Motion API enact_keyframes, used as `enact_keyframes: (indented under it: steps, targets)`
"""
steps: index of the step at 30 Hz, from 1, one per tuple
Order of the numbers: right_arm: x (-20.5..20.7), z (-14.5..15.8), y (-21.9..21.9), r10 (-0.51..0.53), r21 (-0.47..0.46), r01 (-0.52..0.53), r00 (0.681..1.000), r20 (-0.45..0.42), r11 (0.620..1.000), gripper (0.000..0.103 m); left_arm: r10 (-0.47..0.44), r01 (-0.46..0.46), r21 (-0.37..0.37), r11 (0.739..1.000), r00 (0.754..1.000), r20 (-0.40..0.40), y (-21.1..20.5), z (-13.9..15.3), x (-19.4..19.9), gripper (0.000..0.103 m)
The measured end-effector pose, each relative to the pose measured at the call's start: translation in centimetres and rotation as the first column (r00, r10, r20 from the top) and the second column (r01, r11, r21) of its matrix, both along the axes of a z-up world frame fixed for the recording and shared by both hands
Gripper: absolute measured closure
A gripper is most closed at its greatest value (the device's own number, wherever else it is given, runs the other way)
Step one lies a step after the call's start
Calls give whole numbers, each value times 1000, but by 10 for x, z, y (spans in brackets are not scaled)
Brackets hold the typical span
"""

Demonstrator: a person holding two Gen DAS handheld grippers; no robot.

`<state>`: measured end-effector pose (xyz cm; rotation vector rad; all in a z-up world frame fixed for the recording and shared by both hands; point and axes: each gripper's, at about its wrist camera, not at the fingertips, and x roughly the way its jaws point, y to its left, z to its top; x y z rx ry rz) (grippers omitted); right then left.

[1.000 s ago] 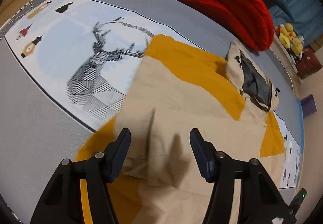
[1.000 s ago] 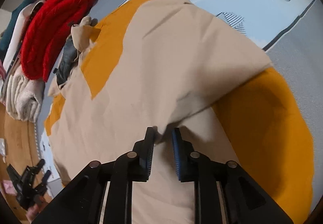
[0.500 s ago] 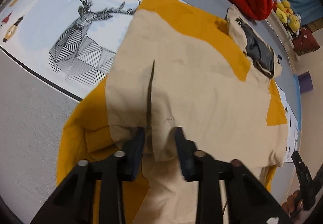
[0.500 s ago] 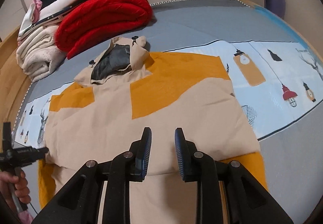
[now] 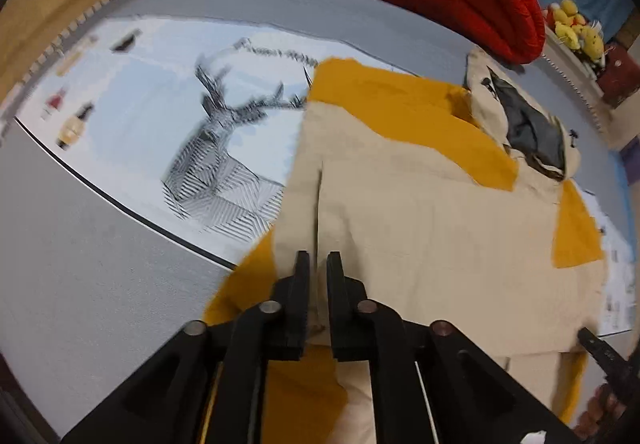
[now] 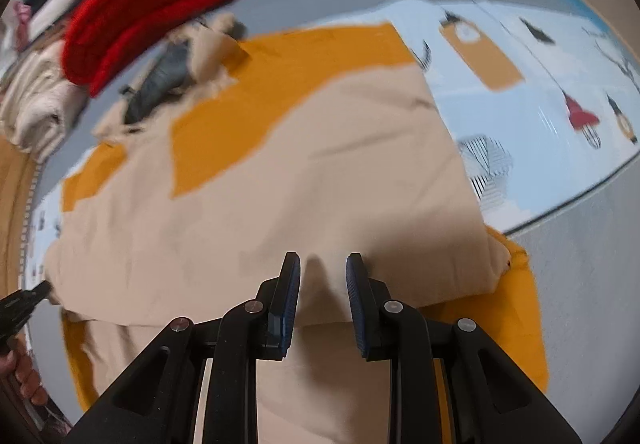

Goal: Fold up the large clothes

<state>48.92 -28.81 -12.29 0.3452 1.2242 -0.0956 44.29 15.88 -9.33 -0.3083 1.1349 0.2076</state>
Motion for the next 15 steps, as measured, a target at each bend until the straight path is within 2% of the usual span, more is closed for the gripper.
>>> enact_keyframes:
  steps: [3, 6, 8, 10, 12, 15]
  targets:
    - [-2, -15, -12, -51, -24, 49, 997, -62, 998, 78, -26, 27, -26, 999, 999, 18, -5, 1, 1, 91]
    - [-4, -12, -16, -71, -22, 69, 996, -49, 997, 78, -63, 62, 33, 998, 998, 22, -15, 0, 2, 91]
    - [-5, 0, -8, -38, -52, 39, 999, 10, 998, 78, -99, 99, 8, 995, 995, -10, -21, -9, 6, 84]
    - [-4, 6, 0, 5, -63, -3, 999, 43, 998, 78, -130, 128, -28, 991, 988, -82, -27, -28, 9, 65]
    - [-3, 2, 8, 43, -70, -41, 999, 25, 997, 78, -135, 137, 7, 990, 981, -137, -31, -43, 10, 64]
    - [-3, -13, 11, 57, -71, -60, 997, -48, 996, 78, -129, 135, 41, 990, 983, -129, -34, -39, 10, 63]
